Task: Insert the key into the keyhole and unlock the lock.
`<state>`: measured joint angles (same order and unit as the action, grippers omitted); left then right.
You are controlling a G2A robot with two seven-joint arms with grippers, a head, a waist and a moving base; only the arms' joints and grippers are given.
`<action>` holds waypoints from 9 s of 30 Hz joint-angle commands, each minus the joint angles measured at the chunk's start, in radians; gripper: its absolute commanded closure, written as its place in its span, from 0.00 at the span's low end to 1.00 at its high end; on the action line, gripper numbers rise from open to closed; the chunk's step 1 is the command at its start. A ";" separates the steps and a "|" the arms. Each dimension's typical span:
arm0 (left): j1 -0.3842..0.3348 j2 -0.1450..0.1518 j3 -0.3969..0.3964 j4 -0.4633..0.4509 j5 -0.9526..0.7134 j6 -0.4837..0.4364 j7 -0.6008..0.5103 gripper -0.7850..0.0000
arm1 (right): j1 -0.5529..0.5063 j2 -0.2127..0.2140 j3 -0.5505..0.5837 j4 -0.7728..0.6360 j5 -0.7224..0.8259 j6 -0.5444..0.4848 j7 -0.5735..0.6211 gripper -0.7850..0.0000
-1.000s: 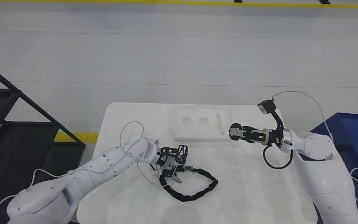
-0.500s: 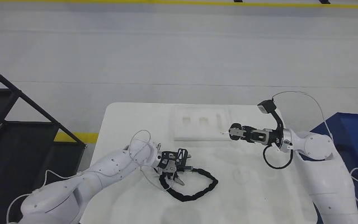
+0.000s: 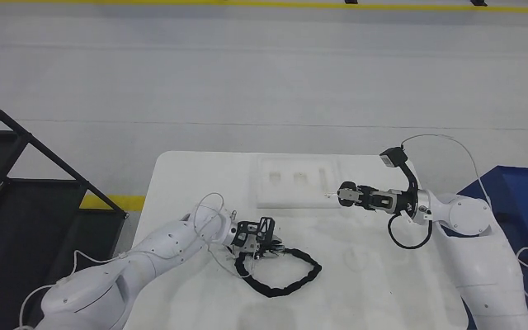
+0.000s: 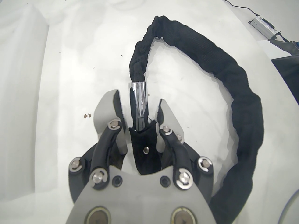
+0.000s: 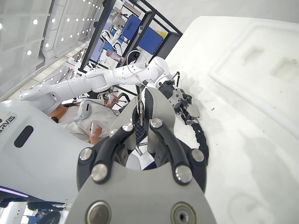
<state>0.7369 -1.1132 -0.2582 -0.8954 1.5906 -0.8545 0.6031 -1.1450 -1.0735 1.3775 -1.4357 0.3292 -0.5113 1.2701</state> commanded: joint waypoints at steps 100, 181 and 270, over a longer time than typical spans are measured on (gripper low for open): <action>-0.013 -0.027 -0.247 -0.416 0.009 0.182 0.051 1.00 | -0.430 0.098 0.225 -0.914 -0.758 0.745 -0.191 1.00; 0.037 -0.101 -0.344 -0.339 0.125 0.173 0.074 1.00 | -0.411 0.117 0.158 -0.907 -0.733 0.816 -0.236 1.00; 0.055 -0.120 -0.388 -0.364 0.233 0.152 0.069 1.00 | -0.318 0.128 0.020 -0.844 -0.831 0.877 -0.243 0.64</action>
<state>0.7925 -1.2322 -0.6471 -1.2628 1.8274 -0.6985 0.6705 -1.4663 -0.9454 1.3989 -2.2801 -0.5033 0.3679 1.0323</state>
